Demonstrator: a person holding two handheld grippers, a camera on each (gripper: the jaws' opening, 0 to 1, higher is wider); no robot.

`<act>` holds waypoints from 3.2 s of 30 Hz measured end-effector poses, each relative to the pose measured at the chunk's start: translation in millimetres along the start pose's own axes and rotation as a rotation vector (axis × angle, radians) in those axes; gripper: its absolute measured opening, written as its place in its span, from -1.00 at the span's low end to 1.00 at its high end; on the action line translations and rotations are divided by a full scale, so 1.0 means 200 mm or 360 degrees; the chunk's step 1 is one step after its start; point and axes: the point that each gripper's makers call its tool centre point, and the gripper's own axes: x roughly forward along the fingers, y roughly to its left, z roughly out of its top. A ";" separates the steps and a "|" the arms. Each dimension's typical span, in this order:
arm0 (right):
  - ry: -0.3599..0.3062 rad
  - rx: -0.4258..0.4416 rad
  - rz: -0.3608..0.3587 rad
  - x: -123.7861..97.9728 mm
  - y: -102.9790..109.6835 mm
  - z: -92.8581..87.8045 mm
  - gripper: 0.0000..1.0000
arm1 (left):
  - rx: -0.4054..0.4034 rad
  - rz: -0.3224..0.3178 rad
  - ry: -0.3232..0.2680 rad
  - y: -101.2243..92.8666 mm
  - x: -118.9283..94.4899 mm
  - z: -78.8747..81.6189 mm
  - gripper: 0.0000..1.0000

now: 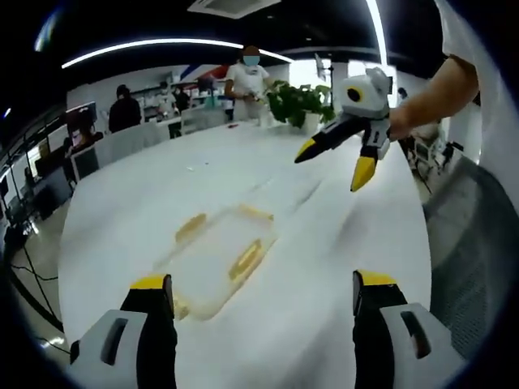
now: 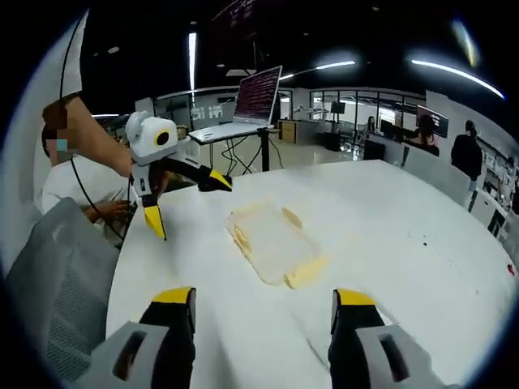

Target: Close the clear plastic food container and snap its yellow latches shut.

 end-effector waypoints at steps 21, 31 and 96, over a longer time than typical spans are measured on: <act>0.0088 -0.0147 0.0129 0.14 -0.03 0.01 0.33 | 0.0105 -0.0058 0.0111 0.11 0.00 -0.05 0.75; 0.0188 -0.0233 0.0193 0.19 -0.08 0.01 0.33 | 0.0200 -0.0109 0.0180 0.16 0.02 -0.08 0.70; 0.0716 -0.0639 0.0567 0.46 -0.17 -0.15 0.18 | 0.0696 -0.0471 0.0613 0.41 0.13 -0.28 0.39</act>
